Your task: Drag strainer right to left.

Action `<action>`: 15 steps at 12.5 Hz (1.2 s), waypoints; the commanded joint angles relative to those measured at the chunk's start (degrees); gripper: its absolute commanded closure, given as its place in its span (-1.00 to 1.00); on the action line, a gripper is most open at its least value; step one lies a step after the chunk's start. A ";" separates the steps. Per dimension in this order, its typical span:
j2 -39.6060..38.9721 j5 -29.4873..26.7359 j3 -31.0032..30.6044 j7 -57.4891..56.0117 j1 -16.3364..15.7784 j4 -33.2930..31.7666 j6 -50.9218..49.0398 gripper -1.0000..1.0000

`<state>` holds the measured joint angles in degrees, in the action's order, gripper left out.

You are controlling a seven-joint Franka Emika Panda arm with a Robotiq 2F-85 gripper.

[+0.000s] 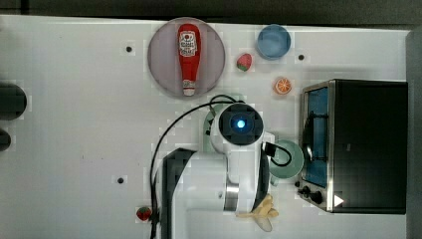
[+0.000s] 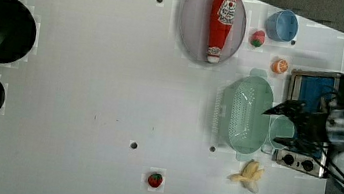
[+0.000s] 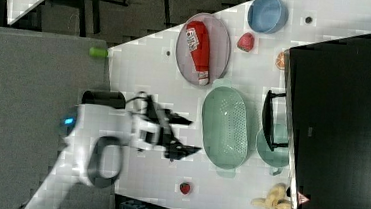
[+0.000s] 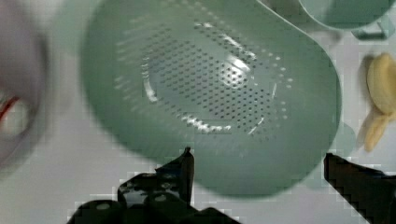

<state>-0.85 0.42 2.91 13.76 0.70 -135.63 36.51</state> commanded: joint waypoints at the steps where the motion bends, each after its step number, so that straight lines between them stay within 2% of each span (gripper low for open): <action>1: -1.48 1.03 -2.50 11.85 0.28 0.29 7.53 -1.00; 5: -11.33 1.03 -4.58 25.69 0.06 0.06 17.69 -1.00; 9: -18.32 0.93 -5.67 29.26 -0.16 -0.65 25.19 -1.00; 12: -19.86 0.93 -6.76 33.72 -0.46 -1.76 30.25 -1.00; 15: -19.85 0.92 -8.94 35.10 -1.08 -1.64 30.30 -1.00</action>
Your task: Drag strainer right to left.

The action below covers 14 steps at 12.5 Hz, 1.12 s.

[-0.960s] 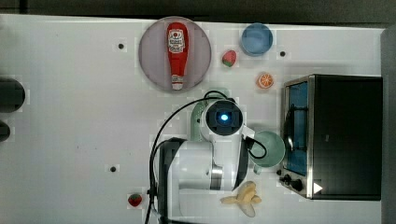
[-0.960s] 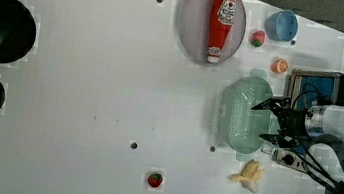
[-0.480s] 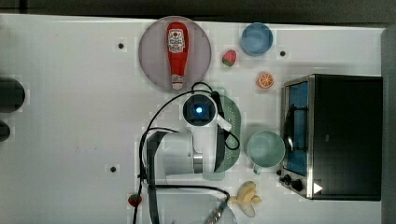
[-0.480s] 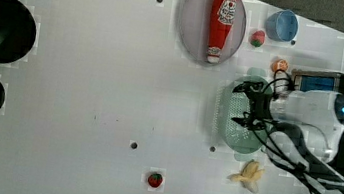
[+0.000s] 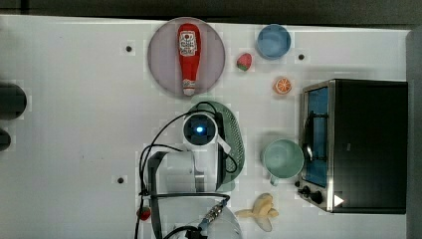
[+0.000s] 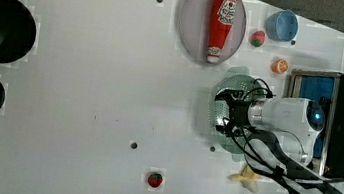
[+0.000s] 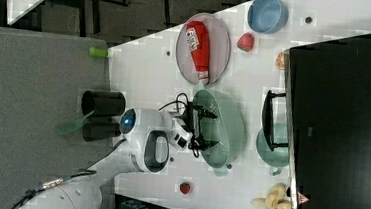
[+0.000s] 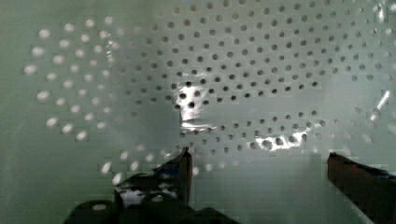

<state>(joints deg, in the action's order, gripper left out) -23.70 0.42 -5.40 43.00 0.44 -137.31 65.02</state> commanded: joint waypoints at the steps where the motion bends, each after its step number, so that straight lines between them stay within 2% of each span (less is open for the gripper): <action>1: 2.99 0.88 -1.42 5.90 -1.03 0.10 1.64 -1.00; 8: 2.96 -2.47 -6.83 13.23 -3.40 0.47 1.55 -1.00; 14: 2.33 -2.47 -9.30 19.52 -6.88 1.25 1.55 -1.00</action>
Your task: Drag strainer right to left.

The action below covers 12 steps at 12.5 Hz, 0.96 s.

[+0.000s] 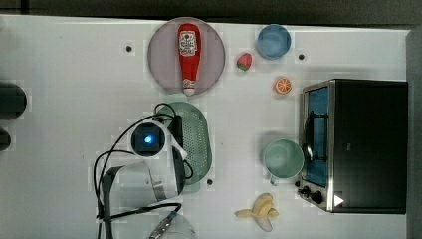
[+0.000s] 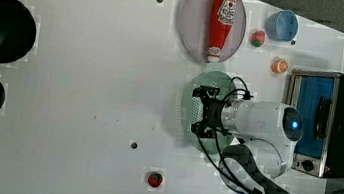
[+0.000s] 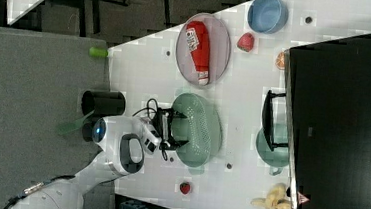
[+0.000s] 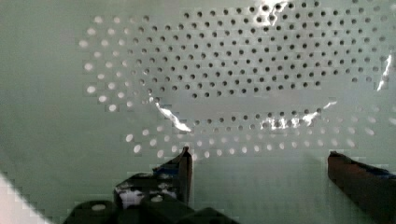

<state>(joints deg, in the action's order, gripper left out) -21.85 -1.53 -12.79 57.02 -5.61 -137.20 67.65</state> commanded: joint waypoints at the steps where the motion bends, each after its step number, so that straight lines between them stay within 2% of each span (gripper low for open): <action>1: -0.06 -0.52 -1.91 6.46 -1.62 1.80 -1.07 -1.00; 12: -10.03 -0.63 -2.00 17.50 -10.91 16.56 -3.00 -1.00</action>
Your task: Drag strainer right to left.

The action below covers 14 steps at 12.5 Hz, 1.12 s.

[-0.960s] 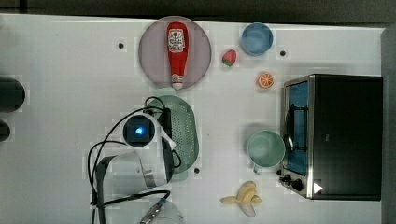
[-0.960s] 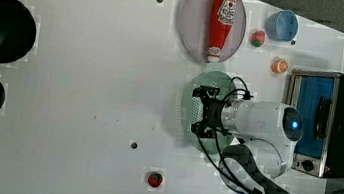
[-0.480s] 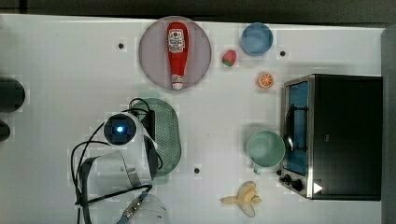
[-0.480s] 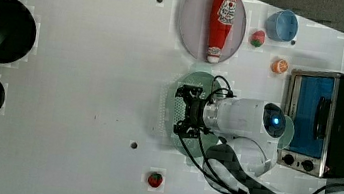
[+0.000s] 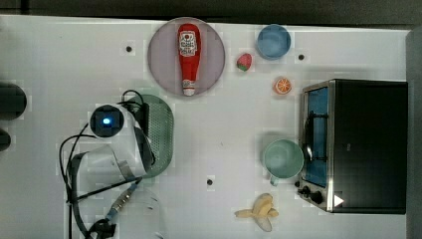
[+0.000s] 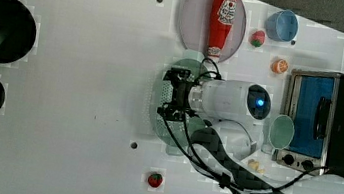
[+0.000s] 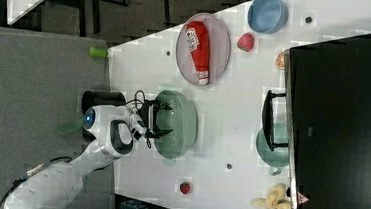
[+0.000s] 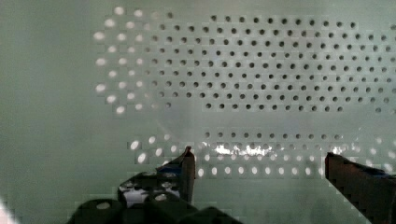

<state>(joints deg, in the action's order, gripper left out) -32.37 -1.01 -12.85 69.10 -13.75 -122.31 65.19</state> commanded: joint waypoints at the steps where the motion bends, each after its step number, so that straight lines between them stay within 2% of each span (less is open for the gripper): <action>1: -0.37 -1.16 -1.95 5.93 -3.42 2.88 -0.54 -1.00; 14: -6.90 -1.22 -1.94 14.66 -11.30 13.11 -1.41 -1.00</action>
<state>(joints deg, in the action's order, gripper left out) -39.25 -3.06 -14.14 78.84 -25.29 -109.28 63.51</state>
